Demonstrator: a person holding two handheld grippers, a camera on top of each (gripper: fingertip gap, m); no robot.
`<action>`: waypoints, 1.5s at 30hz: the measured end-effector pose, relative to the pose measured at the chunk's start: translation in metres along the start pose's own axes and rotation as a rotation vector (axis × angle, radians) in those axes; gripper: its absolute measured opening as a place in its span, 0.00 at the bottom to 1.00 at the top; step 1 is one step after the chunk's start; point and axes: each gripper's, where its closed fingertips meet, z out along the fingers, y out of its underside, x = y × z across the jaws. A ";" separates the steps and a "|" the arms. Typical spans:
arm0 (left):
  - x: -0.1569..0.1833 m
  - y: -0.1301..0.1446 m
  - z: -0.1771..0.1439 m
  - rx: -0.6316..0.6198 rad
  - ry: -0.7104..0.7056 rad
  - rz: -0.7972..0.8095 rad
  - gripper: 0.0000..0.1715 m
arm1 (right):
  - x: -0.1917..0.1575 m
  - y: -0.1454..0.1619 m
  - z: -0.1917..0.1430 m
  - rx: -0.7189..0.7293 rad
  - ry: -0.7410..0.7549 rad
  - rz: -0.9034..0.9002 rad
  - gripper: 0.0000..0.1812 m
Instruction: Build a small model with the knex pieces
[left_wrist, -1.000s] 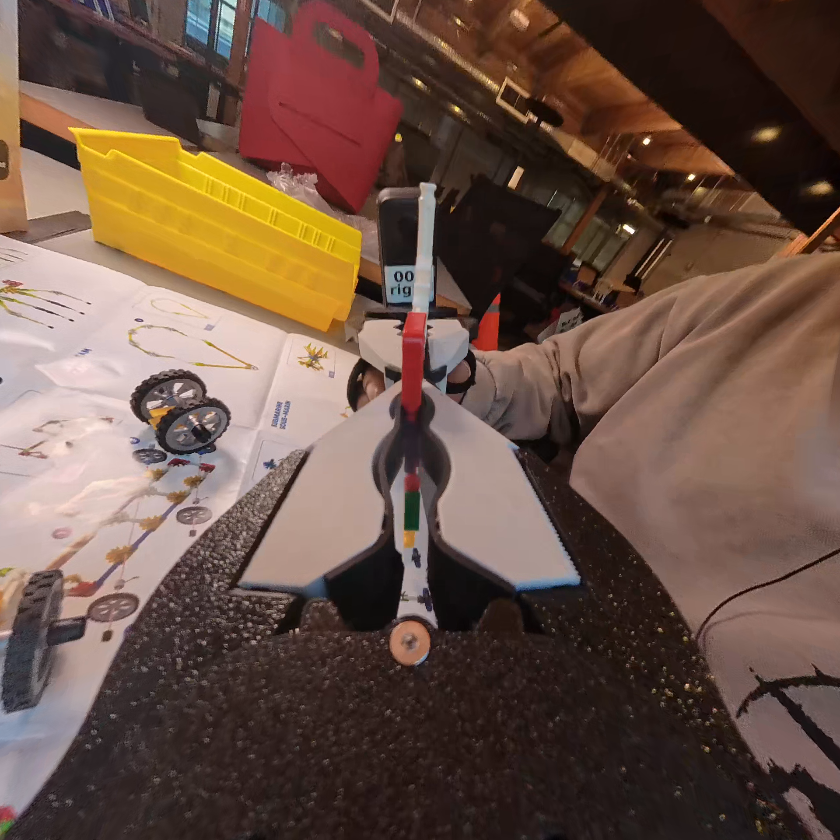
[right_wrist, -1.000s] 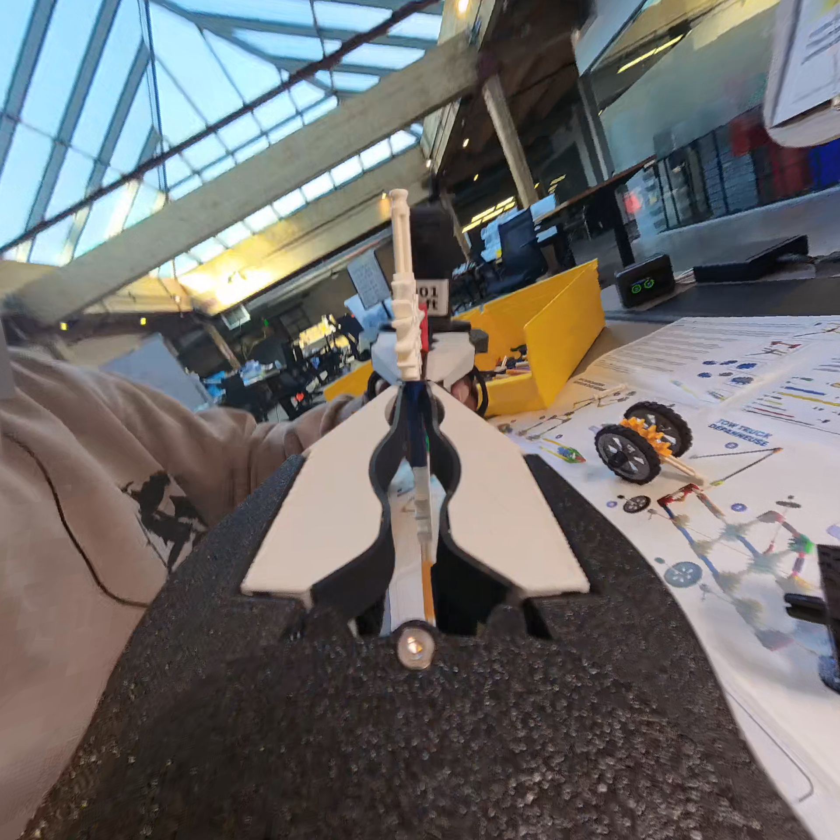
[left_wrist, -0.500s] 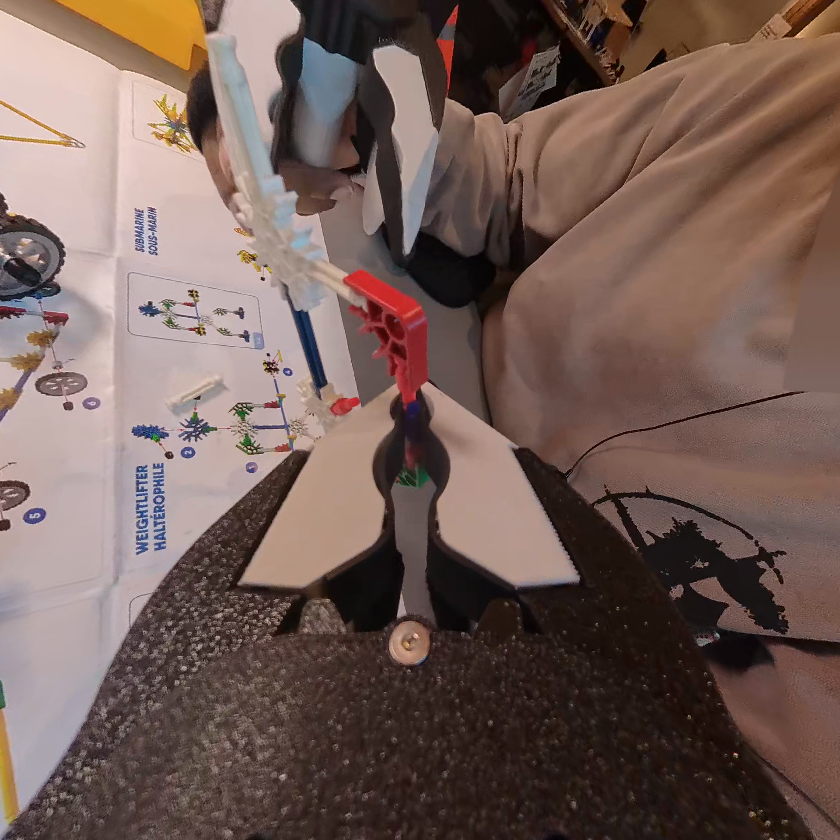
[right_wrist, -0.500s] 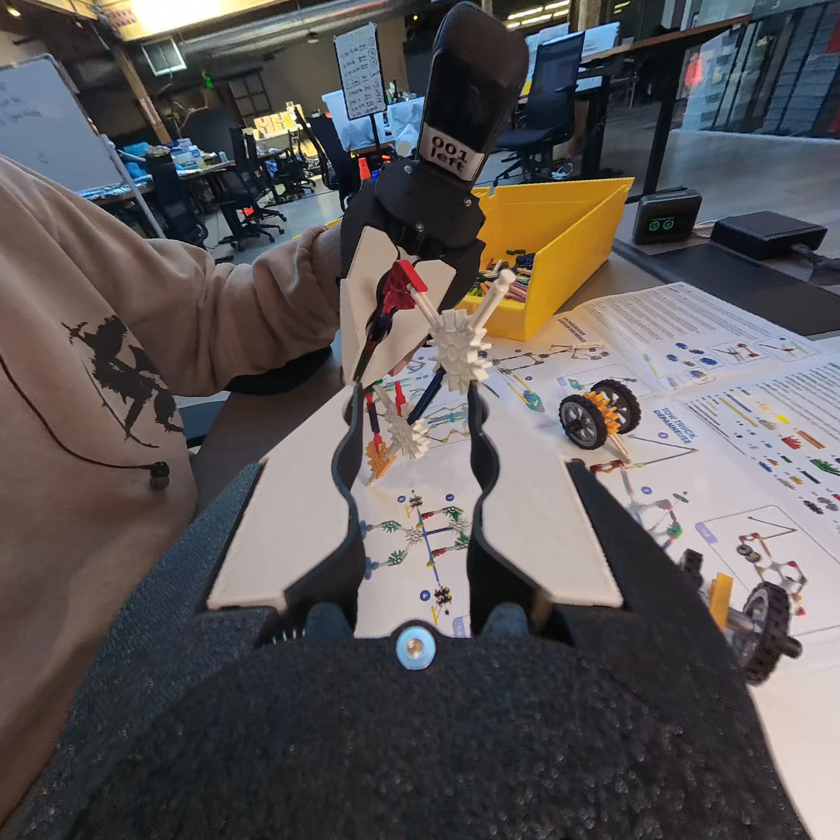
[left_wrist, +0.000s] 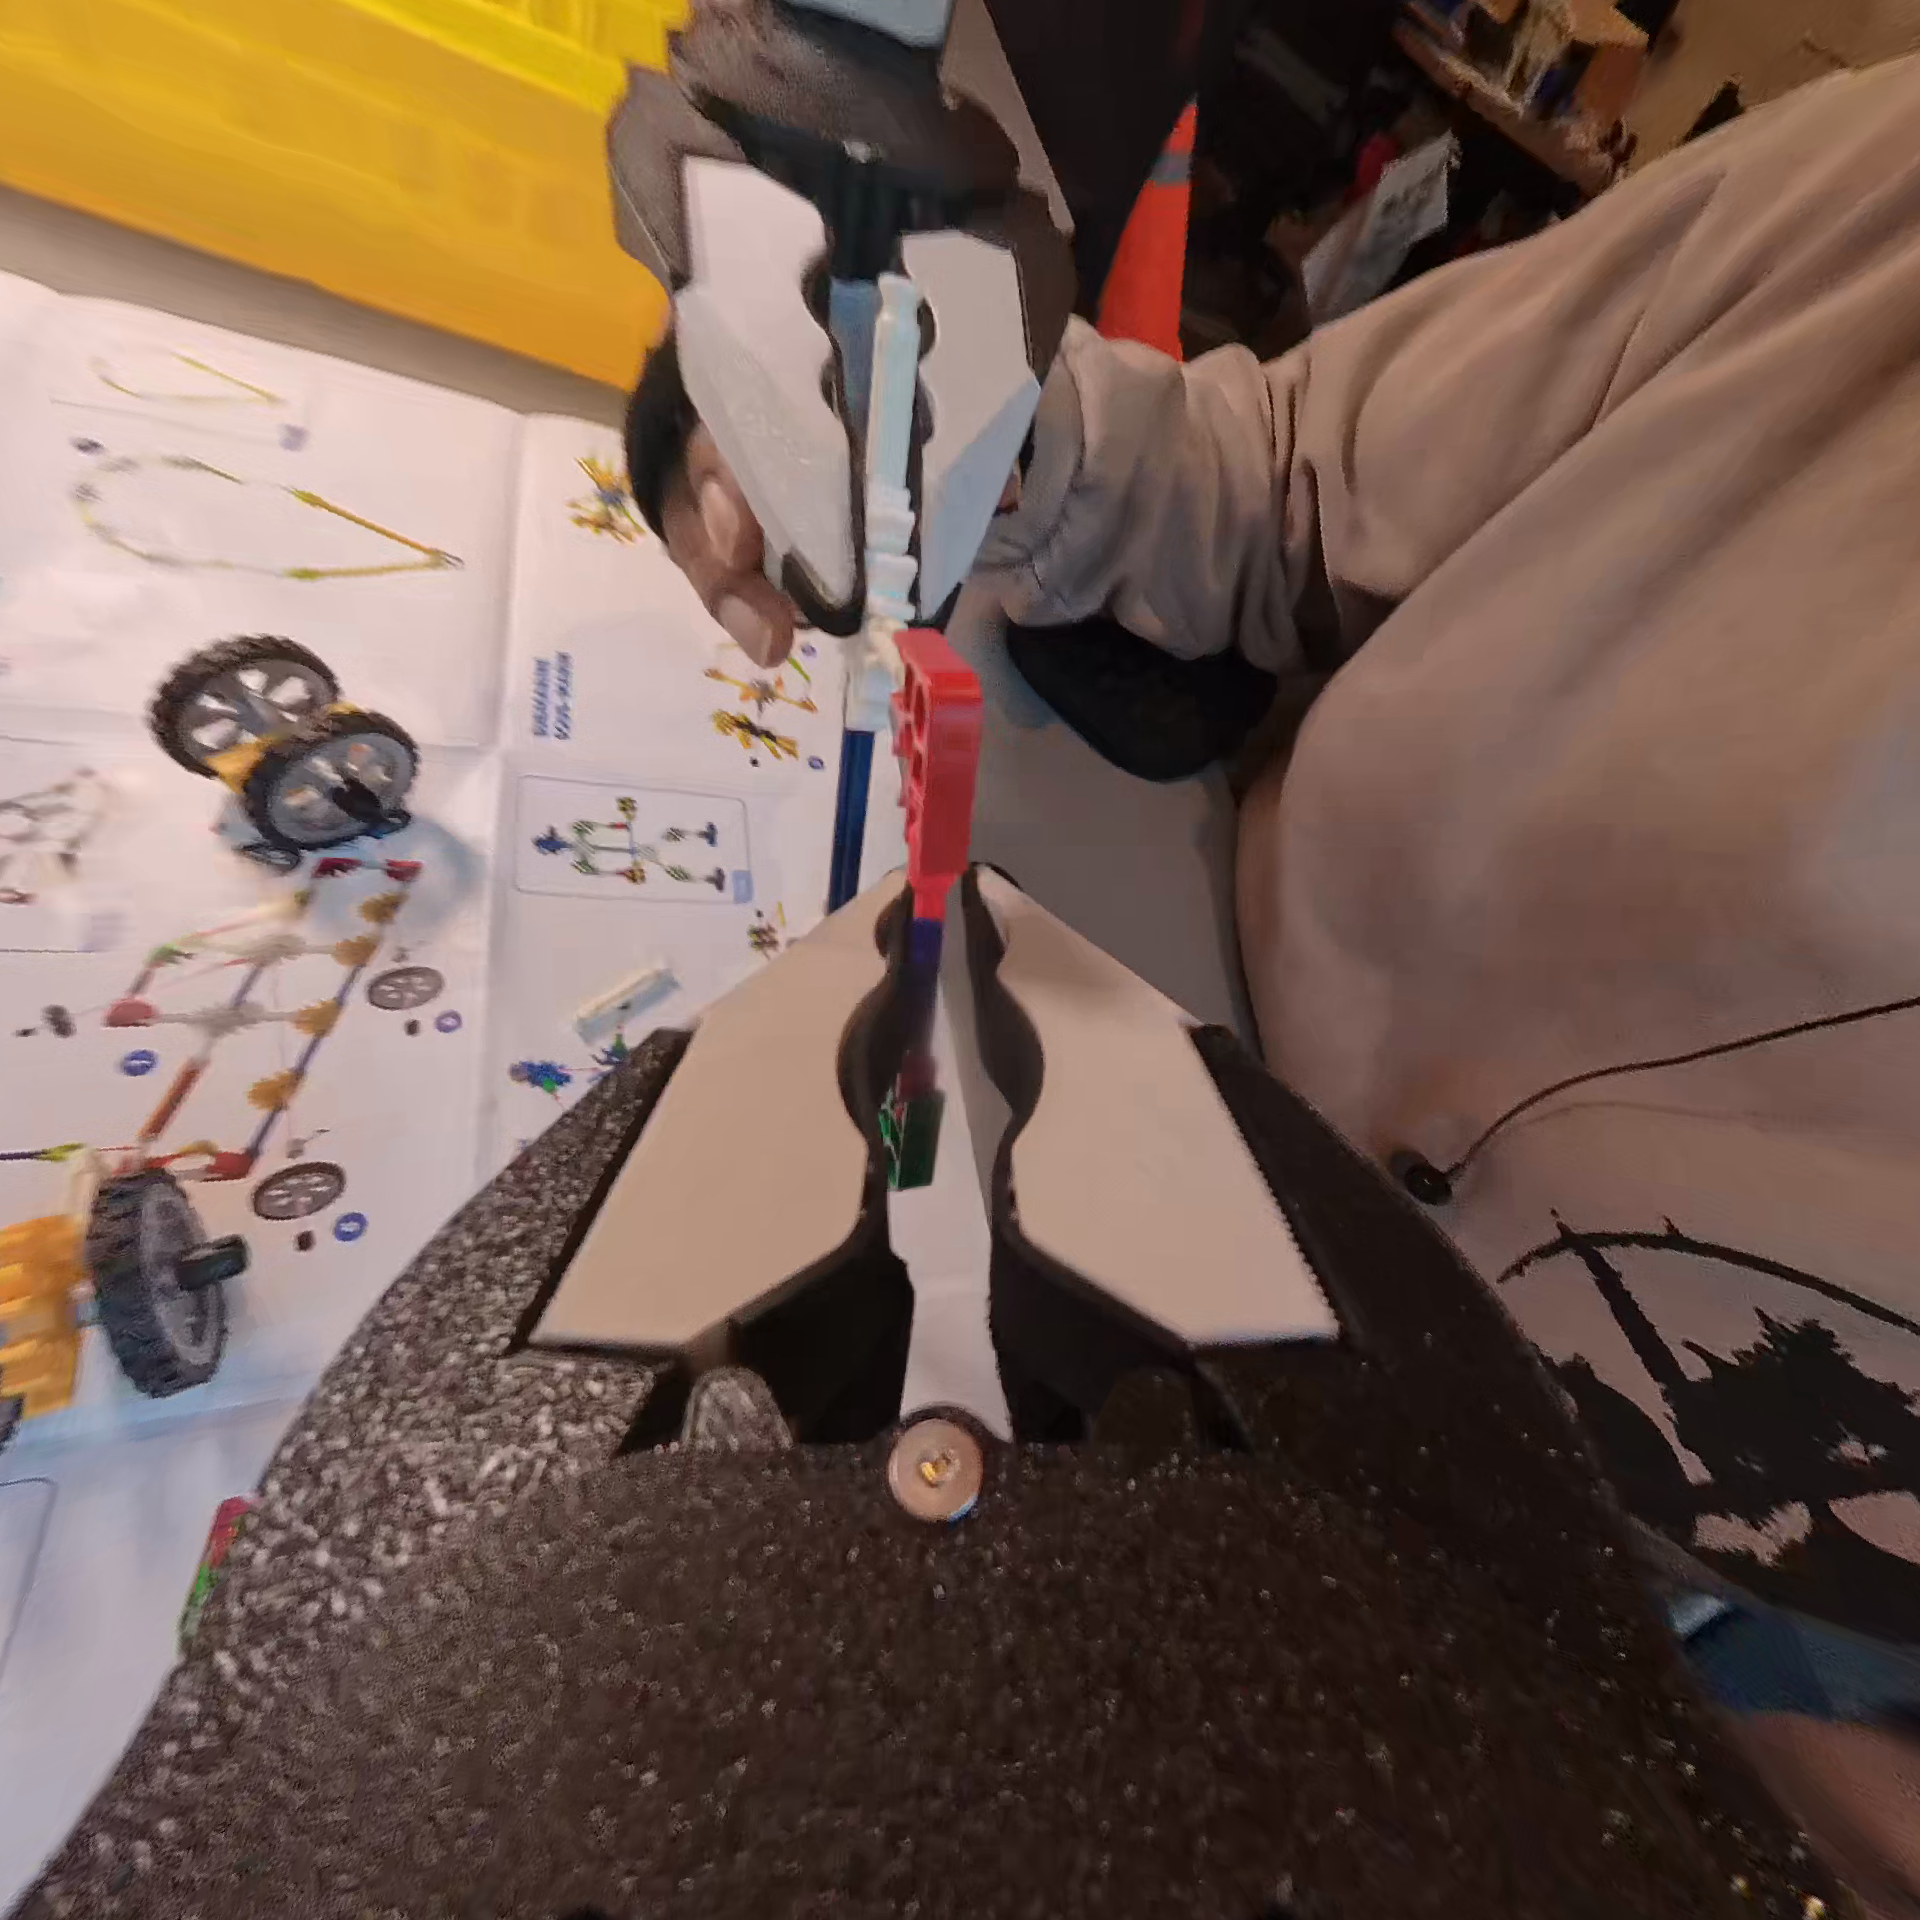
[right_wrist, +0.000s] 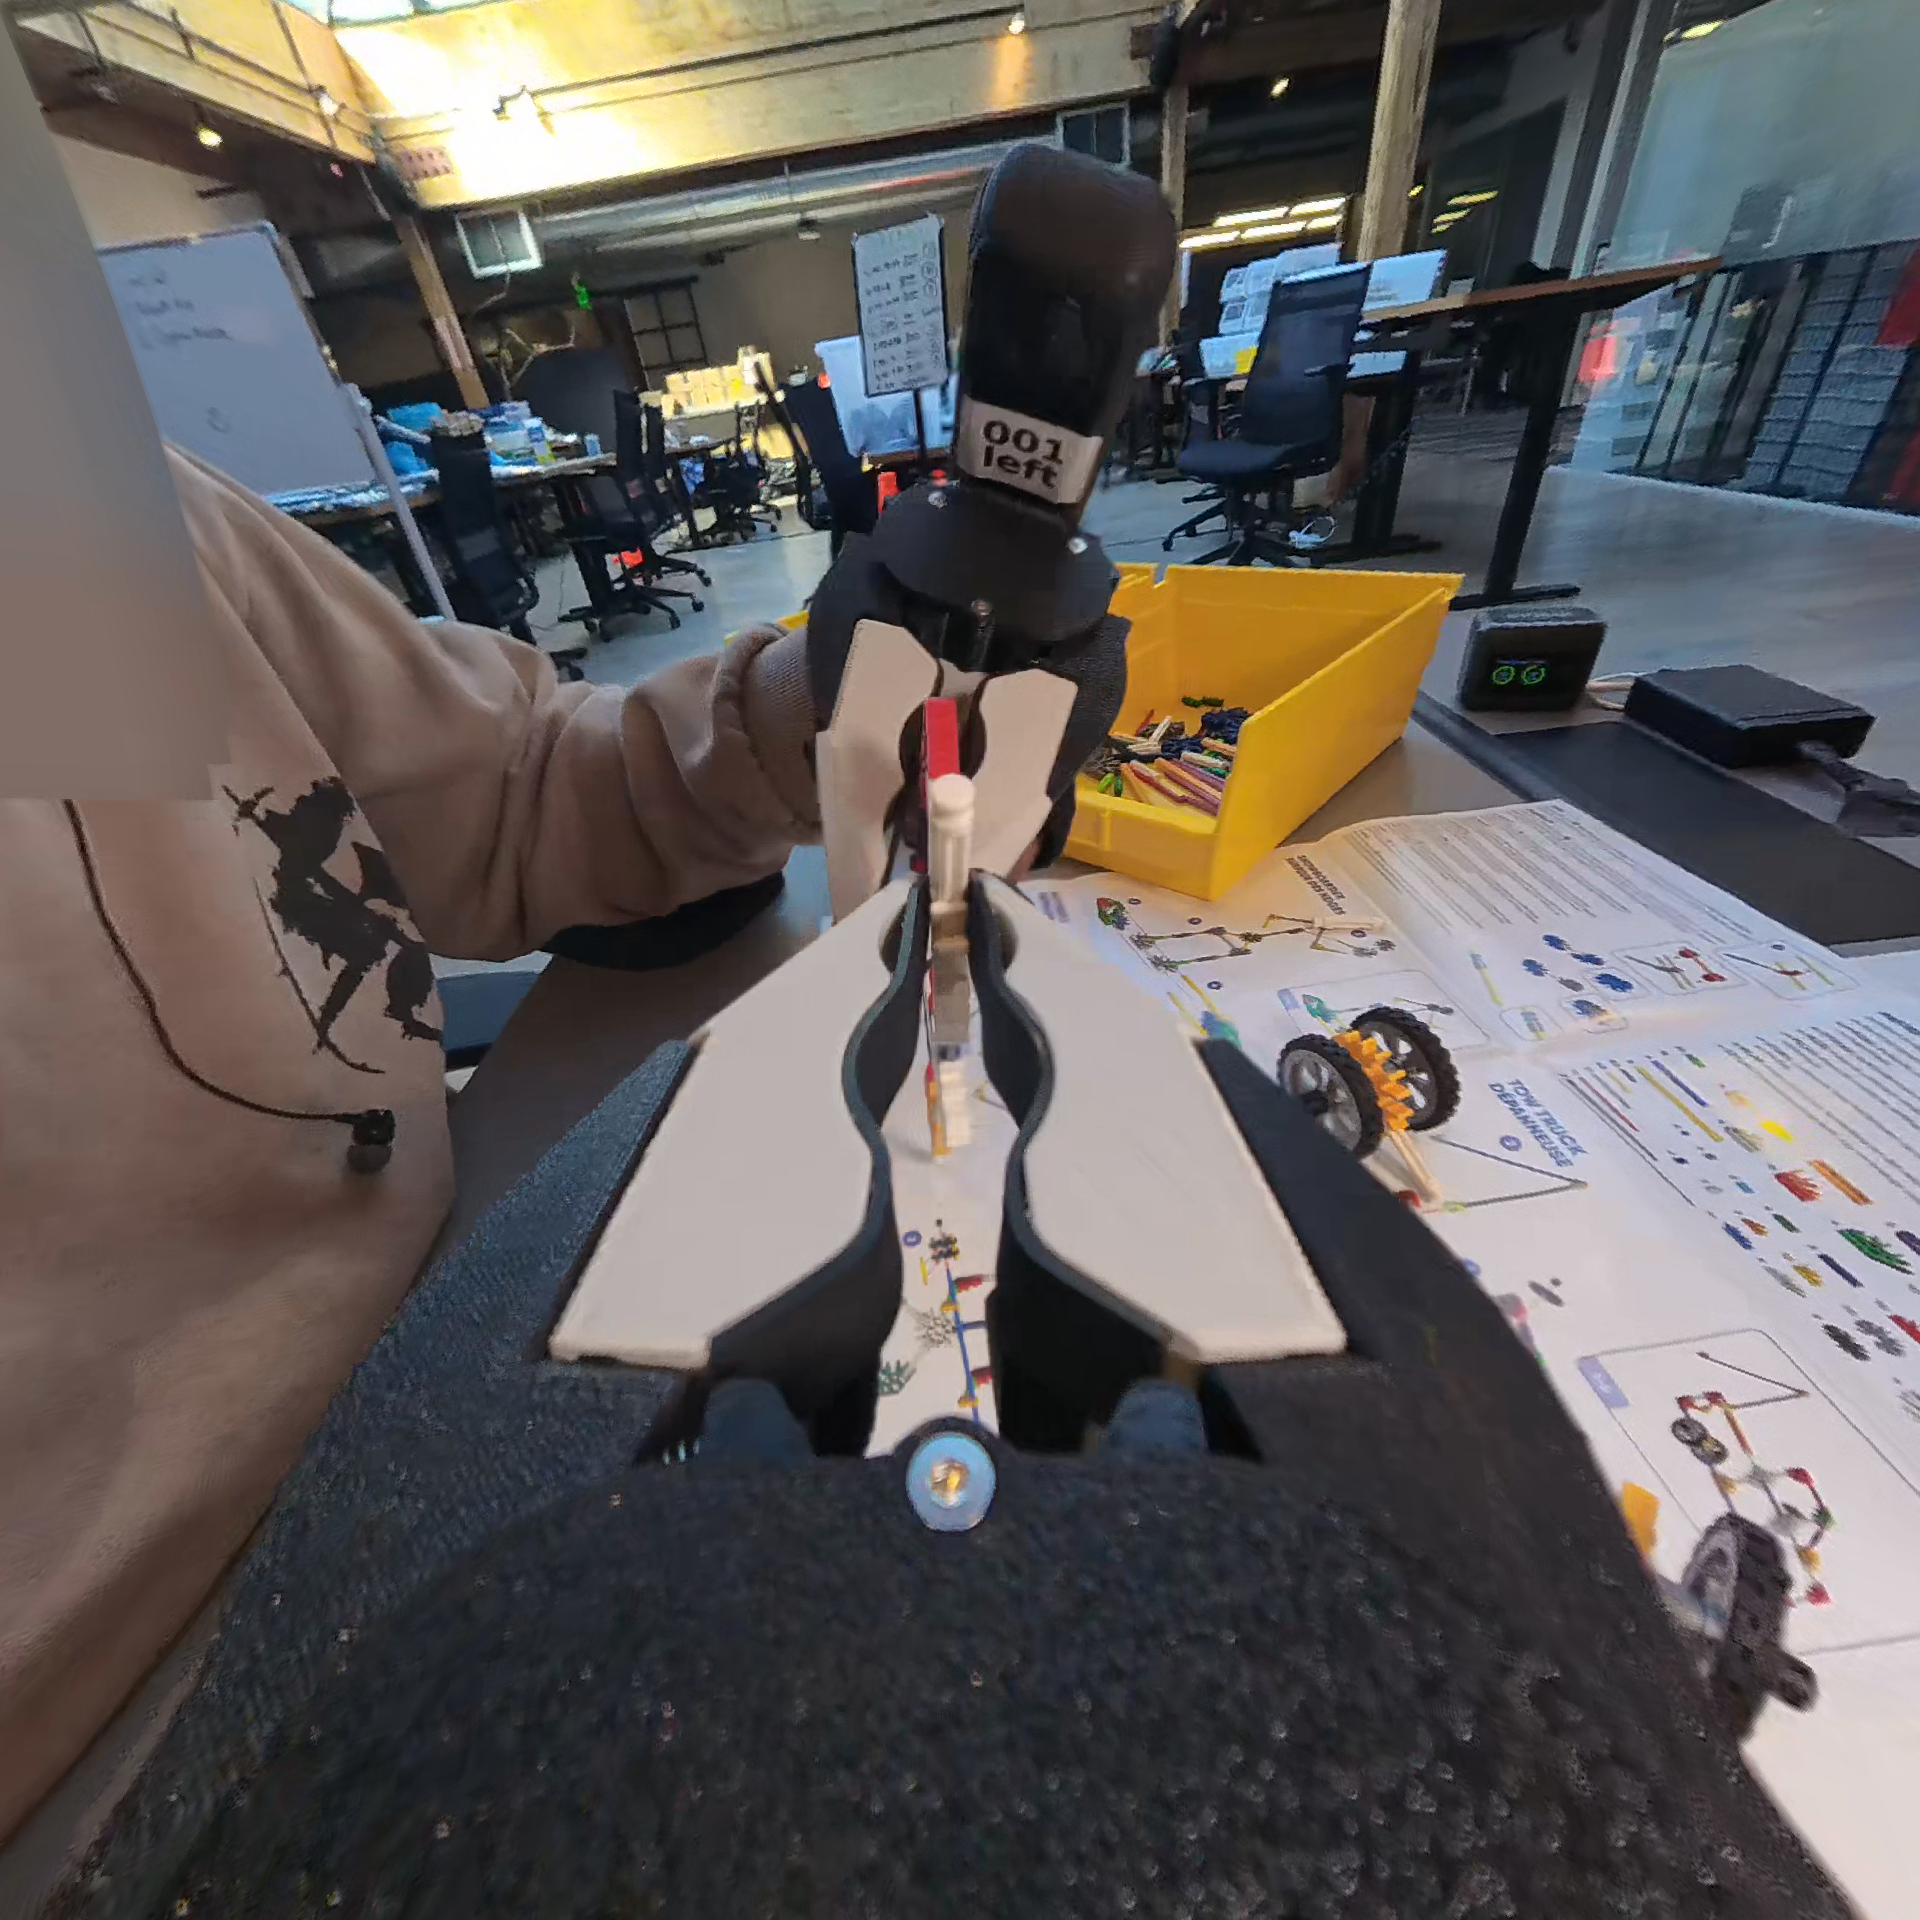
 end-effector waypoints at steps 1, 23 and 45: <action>-0.003 -0.008 -0.006 0.050 -0.025 0.017 0.07 | 0.003 -0.004 -0.003 0.032 0.026 0.006 0.02; -0.017 0.007 0.013 0.040 -0.044 -0.067 0.02 | -0.008 0.051 -0.008 -0.148 -0.023 0.042 0.02; -0.045 0.046 0.042 -0.081 -0.139 -0.101 0.02 | 0.010 0.101 -0.009 -0.449 0.121 -0.037 0.03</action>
